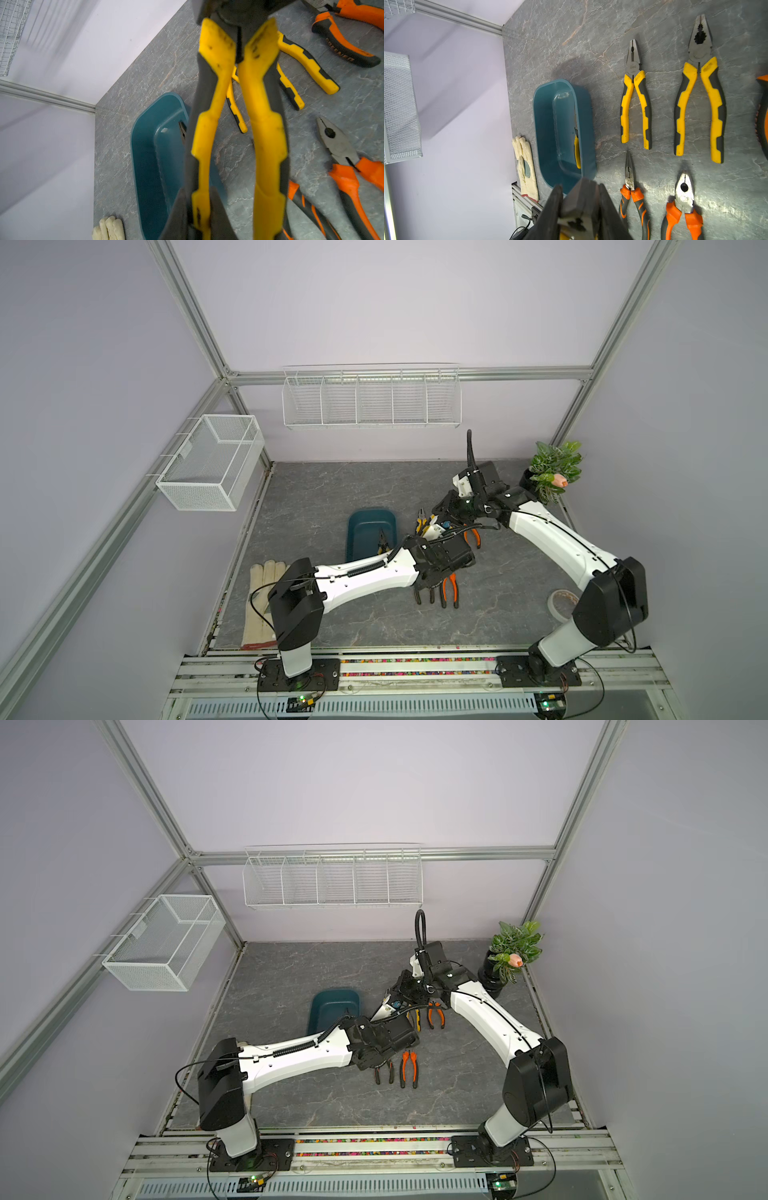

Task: Take the pliers out of the storage box
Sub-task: Pick up the pliers from the storage box.

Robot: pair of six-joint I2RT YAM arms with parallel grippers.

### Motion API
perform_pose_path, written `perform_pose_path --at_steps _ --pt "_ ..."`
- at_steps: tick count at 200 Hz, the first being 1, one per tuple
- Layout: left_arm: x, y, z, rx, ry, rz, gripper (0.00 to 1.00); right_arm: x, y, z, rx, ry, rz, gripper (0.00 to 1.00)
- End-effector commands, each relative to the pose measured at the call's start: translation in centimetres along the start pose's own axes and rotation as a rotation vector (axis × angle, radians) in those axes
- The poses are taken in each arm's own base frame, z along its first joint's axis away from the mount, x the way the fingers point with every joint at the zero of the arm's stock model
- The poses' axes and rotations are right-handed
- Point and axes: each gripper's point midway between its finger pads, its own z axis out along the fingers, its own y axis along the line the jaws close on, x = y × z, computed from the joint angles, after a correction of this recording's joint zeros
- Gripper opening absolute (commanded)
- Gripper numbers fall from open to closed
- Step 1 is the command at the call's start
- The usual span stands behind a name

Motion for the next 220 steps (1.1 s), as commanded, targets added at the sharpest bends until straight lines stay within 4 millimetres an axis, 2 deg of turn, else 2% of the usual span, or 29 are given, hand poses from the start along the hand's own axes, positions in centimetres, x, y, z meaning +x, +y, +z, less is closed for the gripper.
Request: perform_pose_path --at_steps 1,11,27,36,51,58,70,90,110,141,149,172,200,204,220 --pt "-3.1 1.3 -1.5 -0.015 -0.094 -0.101 0.00 1.2 -0.5 0.3 0.033 0.038 -0.035 0.06" --pt "-3.2 1.3 -1.7 0.002 -0.098 -0.114 0.00 1.2 -0.6 0.4 0.039 0.033 -0.037 0.06" --pt "-3.2 1.2 -1.9 0.020 -0.101 -0.130 0.31 1.0 -0.8 0.1 0.048 0.022 -0.047 0.07" --pt "-3.2 1.2 -2.1 0.028 -0.100 -0.134 0.40 0.8 -0.9 -0.1 0.057 0.013 -0.053 0.07" --pt "-3.0 1.4 -2.2 0.031 -0.094 -0.140 0.63 0.3 -1.1 -0.5 0.078 -0.003 -0.070 0.07" --pt "-3.0 1.7 -2.4 0.032 -0.093 -0.145 0.69 0.0 -1.3 -0.8 0.095 -0.012 -0.081 0.06" --pt "-3.0 2.2 -2.8 0.037 -0.096 -0.159 0.74 -0.6 -2.0 -1.4 0.132 -0.027 -0.099 0.07" --pt "-3.0 3.4 -3.8 0.054 -0.113 -0.199 0.77 -1.3 -3.3 -2.5 0.186 -0.046 -0.125 0.06" --pt "-2.8 5.5 -4.5 0.068 -0.119 -0.256 0.77 -1.3 -4.3 -4.3 0.242 -0.049 -0.191 0.07" --pt "-1.2 8.5 -3.0 0.124 -0.054 -0.382 0.75 1.1 -6.6 -5.8 0.338 0.044 -0.300 0.07" --pt "-0.8 8.9 -2.6 0.142 -0.040 -0.406 0.74 2.5 -7.7 -6.1 0.366 0.091 -0.299 0.07" --pt "-0.6 9.8 -2.4 0.147 -0.070 -0.431 0.73 4.9 -10.2 -5.5 0.398 0.153 -0.302 0.07" --pt "-0.7 9.4 -2.0 0.166 -0.059 -0.431 0.73 7.4 -13.5 -4.0 0.449 0.245 -0.283 0.07" --pt "-0.6 9.4 -1.9 0.166 -0.056 -0.429 0.73 7.0 -13.5 -3.4 0.437 0.230 -0.290 0.07" --pt "-0.5 8.8 -1.5 0.173 -0.041 -0.423 0.73 7.8 -14.9 -2.2 0.453 0.266 -0.288 0.06"
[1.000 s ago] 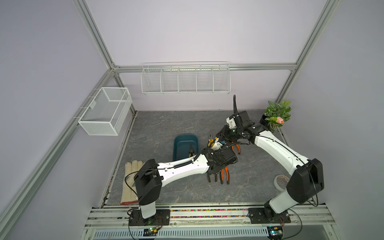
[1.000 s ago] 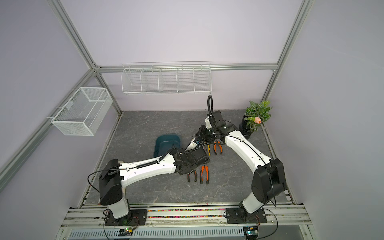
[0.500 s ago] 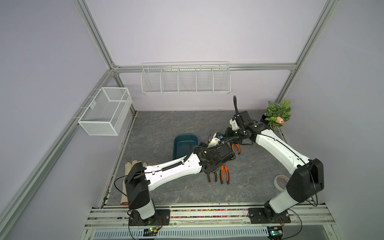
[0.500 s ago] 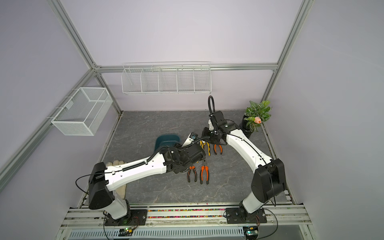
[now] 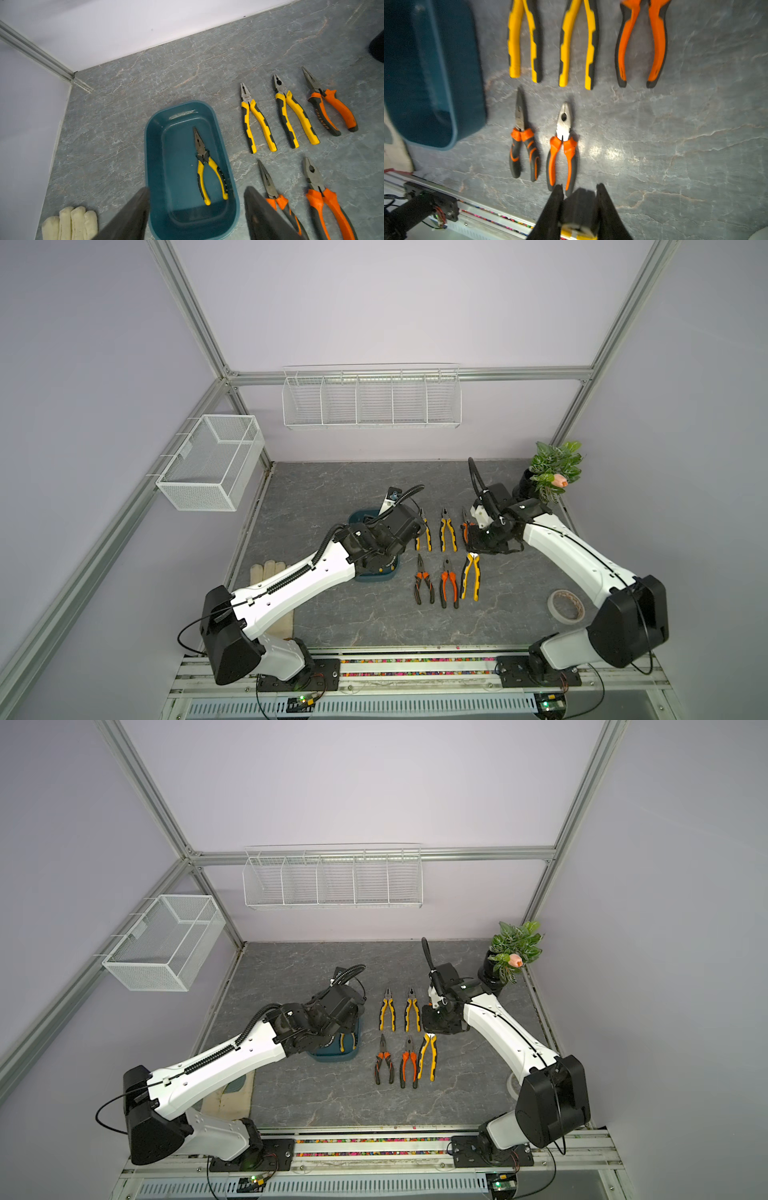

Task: Take the pliers out of the storage box
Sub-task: Pick up the pliers from the storage box, then place the pliers at the center of the board.

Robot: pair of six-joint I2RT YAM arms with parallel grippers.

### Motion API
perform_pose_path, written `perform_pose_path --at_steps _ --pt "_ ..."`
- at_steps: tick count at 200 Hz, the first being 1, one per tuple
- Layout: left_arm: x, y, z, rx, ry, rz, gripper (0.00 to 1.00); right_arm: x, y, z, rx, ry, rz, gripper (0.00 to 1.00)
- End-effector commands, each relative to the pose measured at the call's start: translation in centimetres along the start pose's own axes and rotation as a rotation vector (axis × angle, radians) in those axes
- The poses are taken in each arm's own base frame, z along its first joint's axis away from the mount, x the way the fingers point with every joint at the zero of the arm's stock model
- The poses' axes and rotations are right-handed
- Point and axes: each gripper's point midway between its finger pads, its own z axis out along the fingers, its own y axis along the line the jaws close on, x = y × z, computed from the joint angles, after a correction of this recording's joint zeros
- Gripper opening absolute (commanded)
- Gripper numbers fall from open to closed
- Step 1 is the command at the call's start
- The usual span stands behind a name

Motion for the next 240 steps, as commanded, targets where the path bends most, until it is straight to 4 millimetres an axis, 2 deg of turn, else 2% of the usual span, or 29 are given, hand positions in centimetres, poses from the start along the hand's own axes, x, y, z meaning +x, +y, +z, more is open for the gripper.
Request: perform_pose_path --at_steps 1,30,72,111,167,201,240 --pt "0.3 -0.8 0.7 0.024 0.017 -0.017 0.73 0.5 -0.3 2.1 0.003 0.030 -0.045 0.06" --pt "0.9 -1.1 1.0 0.041 0.026 -0.022 0.71 0.8 -1.1 4.4 0.034 0.065 -0.066 0.07" --pt "1.6 -1.1 1.3 0.036 0.047 -0.002 0.70 -0.6 -3.1 6.2 0.164 0.085 -0.105 0.07" --pt "1.8 -1.3 1.5 0.039 0.055 0.005 0.70 -1.8 -3.9 7.8 0.212 0.101 -0.106 0.07" --pt "2.0 -1.0 1.6 0.025 0.062 0.017 0.70 -1.7 -5.0 9.0 0.233 0.107 -0.062 0.07" --pt "2.2 -1.0 1.7 0.022 0.066 0.019 0.70 -1.5 -5.4 9.4 0.248 0.122 -0.053 0.17" --pt "2.0 -1.1 1.6 0.021 0.063 0.018 0.70 -0.6 -6.0 10.0 0.254 0.139 -0.038 0.22"
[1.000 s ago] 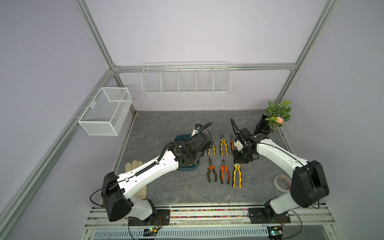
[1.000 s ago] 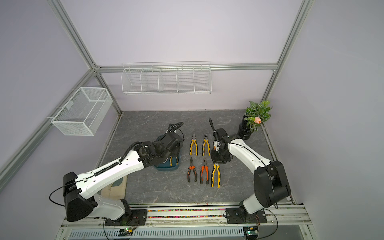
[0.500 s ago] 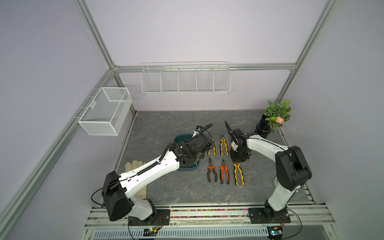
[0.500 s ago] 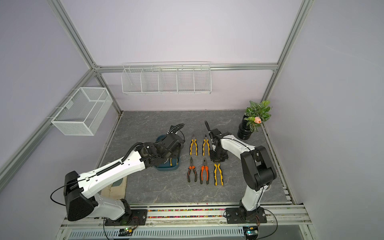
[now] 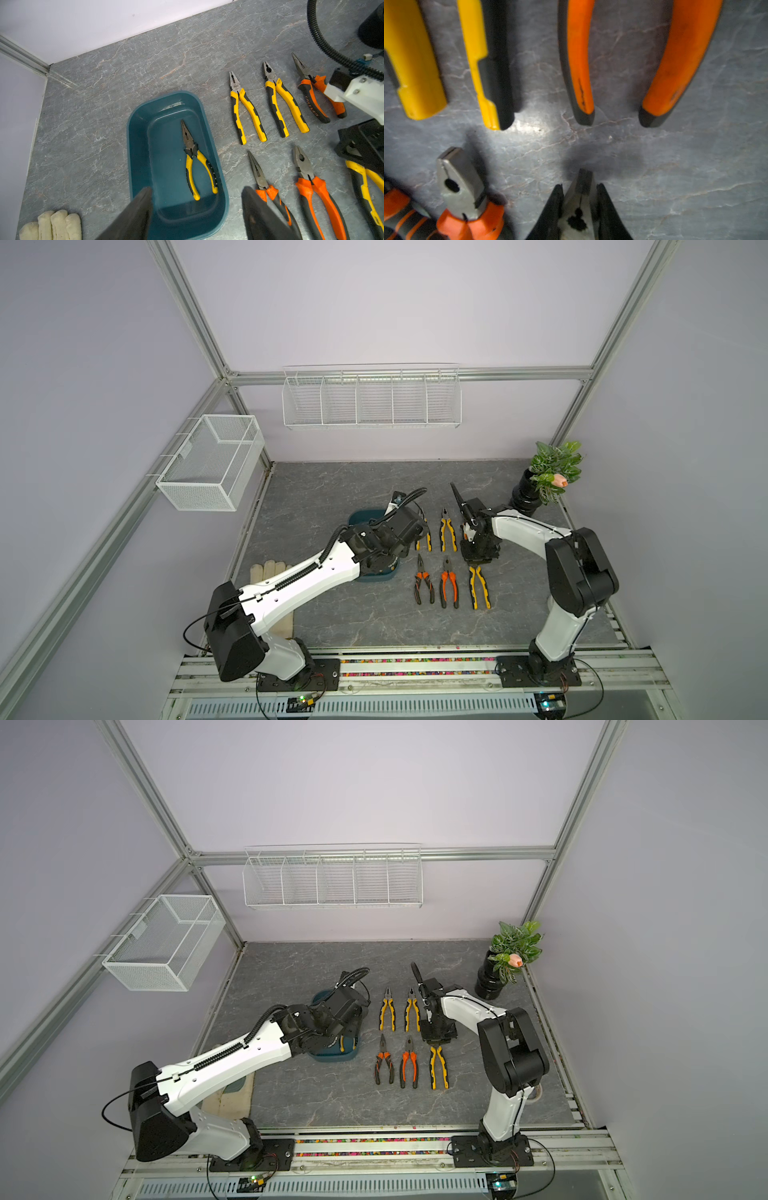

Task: Take the pliers out of the storage box
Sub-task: Place the pliers at the center of the board.

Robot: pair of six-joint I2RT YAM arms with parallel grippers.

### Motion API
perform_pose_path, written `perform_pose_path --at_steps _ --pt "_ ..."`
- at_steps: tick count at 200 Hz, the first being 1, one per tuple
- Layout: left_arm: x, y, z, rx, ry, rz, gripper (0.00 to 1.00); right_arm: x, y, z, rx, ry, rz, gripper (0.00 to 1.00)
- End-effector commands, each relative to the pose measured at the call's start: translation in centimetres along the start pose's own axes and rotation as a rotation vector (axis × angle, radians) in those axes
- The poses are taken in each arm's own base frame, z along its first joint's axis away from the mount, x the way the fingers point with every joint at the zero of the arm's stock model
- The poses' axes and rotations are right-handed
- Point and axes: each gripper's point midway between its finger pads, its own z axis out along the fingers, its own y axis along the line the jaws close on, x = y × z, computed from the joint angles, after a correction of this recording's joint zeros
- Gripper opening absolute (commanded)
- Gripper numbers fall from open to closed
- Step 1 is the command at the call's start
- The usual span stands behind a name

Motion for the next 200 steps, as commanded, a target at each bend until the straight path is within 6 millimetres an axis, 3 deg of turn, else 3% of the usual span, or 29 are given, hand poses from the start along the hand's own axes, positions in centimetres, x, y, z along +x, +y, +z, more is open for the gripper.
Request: perform_pose_path --at_steps 1,74,112,127,160,173,200 --pt "0.6 0.3 0.6 -0.023 0.018 0.004 0.70 0.1 -1.1 1.0 0.043 -0.006 0.010 0.22" --pt "0.7 0.4 0.6 -0.026 0.023 0.004 0.70 0.7 -1.4 1.8 0.023 0.006 0.043 0.34" --pt "0.8 0.3 0.7 -0.025 0.028 0.006 0.70 0.6 -1.2 1.9 0.003 0.002 0.048 0.44" --pt "1.0 0.3 1.0 -0.033 0.038 0.021 0.70 0.1 -0.8 1.3 -0.022 -0.023 0.049 0.53" --pt "2.5 0.3 2.9 -0.042 0.127 0.045 0.70 -1.7 0.0 -3.2 -0.064 -0.138 0.041 0.62" --pt "3.6 0.1 4.1 -0.020 0.187 0.040 0.64 -2.2 0.3 -6.1 -0.081 -0.202 0.037 0.62" --pt "6.2 0.7 6.7 -0.049 0.321 0.028 0.65 -1.8 0.9 -12.3 -0.145 -0.336 0.035 0.61"
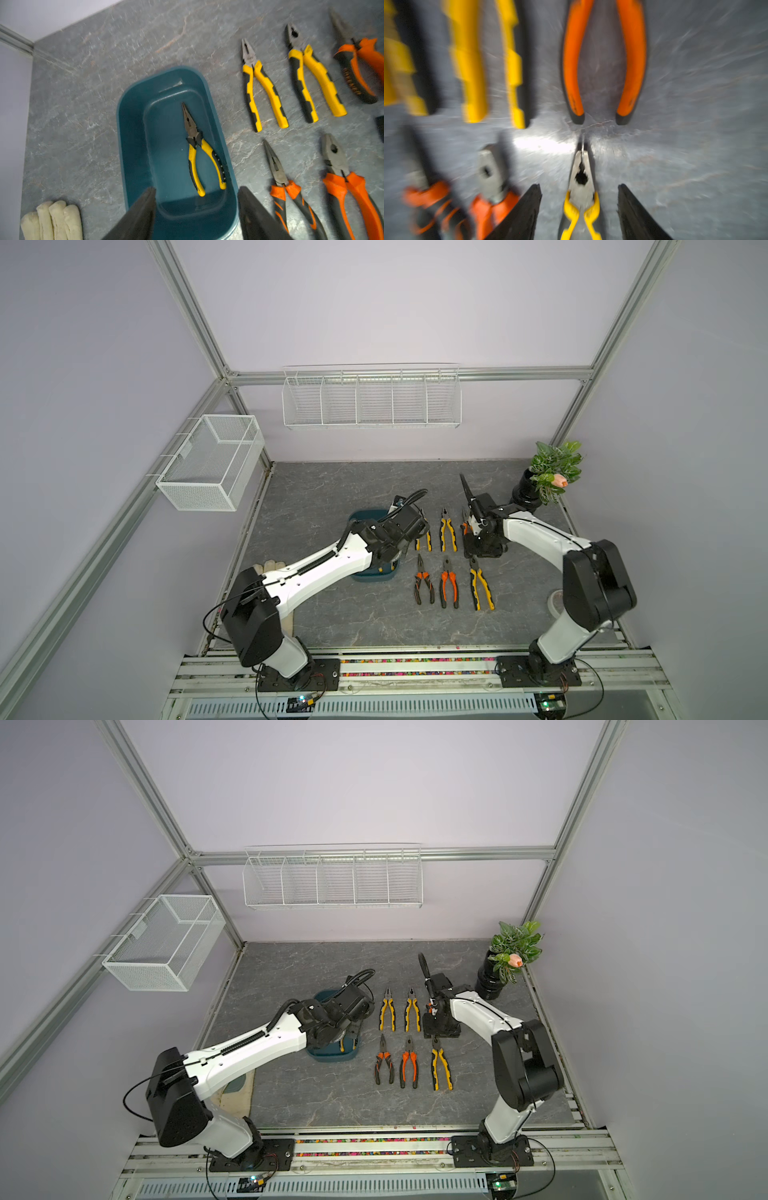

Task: Take the pliers out of the storage box
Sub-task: Place the pliers at the center of the board.

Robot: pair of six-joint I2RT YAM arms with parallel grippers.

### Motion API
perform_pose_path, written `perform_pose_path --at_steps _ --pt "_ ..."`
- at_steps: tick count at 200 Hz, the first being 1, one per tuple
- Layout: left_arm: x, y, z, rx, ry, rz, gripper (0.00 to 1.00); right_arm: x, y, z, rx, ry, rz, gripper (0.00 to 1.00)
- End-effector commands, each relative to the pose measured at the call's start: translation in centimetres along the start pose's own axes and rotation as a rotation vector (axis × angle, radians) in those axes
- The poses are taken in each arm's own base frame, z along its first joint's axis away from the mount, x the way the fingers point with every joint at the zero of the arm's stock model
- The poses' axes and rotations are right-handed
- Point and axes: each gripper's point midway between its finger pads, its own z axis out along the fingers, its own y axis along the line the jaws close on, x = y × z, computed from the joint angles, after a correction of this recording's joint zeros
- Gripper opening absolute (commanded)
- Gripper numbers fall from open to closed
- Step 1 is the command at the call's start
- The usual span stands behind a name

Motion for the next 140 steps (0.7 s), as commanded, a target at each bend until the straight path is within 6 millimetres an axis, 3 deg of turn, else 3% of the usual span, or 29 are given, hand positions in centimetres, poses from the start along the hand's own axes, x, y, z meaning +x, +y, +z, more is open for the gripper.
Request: perform_pose_path --at_steps 1,17,40,67,140 --pt "2.1 0.2 2.2 -0.008 0.132 -0.005 0.65 -1.0 1.3 -6.1 -0.071 -0.125 -0.001 0.61" --pt "3.5 0.7 4.0 -0.041 0.205 -0.013 0.65 -0.7 1.6 -8.7 -0.105 -0.175 -0.002 0.61" --pt "5.0 0.7 6.0 -0.052 0.310 -0.033 0.65 0.2 1.6 -10.7 -0.127 -0.205 -0.003 0.61" --pt "6.1 -0.3 7.7 -0.026 0.376 -0.063 0.55 1.3 1.3 -11.0 -0.129 -0.208 0.000 0.61" --pt "8.5 -0.4 10.2 0.032 0.461 -0.189 0.52 2.7 1.0 -10.1 -0.135 -0.187 0.001 0.61"
